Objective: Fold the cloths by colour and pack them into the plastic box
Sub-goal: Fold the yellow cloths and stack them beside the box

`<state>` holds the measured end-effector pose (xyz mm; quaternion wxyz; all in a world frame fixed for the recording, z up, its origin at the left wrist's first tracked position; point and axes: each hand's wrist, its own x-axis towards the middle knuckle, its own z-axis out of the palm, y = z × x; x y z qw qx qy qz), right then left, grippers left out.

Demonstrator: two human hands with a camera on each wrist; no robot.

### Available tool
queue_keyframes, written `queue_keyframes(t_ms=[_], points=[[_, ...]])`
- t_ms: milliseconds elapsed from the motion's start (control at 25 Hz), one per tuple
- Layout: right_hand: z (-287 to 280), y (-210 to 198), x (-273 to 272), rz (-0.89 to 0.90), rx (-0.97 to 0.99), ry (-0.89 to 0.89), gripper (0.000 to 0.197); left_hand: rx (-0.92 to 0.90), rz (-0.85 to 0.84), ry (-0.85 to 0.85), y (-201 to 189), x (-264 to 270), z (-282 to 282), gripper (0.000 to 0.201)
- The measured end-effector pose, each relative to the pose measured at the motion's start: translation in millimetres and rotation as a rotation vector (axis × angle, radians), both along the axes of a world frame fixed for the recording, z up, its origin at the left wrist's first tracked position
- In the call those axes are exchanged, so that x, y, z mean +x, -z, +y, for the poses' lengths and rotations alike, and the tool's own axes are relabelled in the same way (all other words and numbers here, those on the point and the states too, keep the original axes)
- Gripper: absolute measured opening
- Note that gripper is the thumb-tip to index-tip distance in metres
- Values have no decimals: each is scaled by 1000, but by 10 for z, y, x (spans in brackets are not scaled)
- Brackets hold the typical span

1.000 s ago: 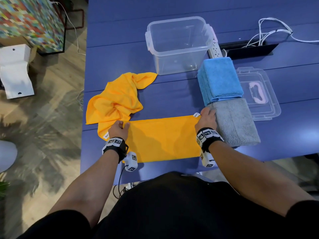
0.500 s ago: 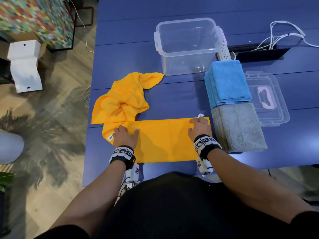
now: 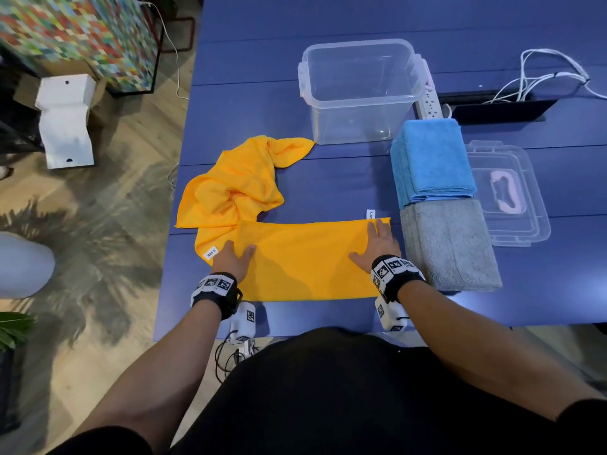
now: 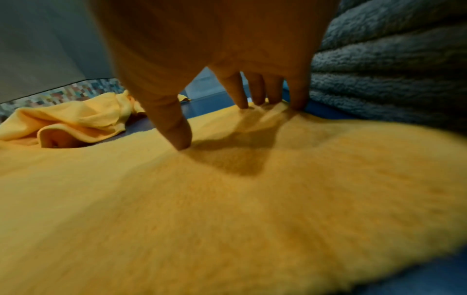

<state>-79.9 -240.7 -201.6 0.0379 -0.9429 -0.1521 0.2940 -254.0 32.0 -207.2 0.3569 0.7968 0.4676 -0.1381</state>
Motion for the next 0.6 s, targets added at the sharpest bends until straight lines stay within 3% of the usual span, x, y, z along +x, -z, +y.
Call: queue_keyframes(t_ms=[80,200,240,320,440,520,600], points=[[24,-78,-3,-38,49,26,82,22,-80,7,-24,8,-11,71],[124,-183,-63,-122,333,99,48,37,-226,33,-209,151,-231,56],[174,-214,-98,-65,450,136,36,21,-272,71,-276,210,-347,49],[305,-269,-150,233,655,332,23,-39,-326,163,-367,351,-597,37],[418,-321,-259,663,684,501,25,-358,-259,193,-436,486,-889,31],[459,-283,-339,702,605,451,14,-523,-170,271,-423,496,-902,27],[480,-218,-419,670,550,402,12,-468,-122,365,-363,512,-787,15]])
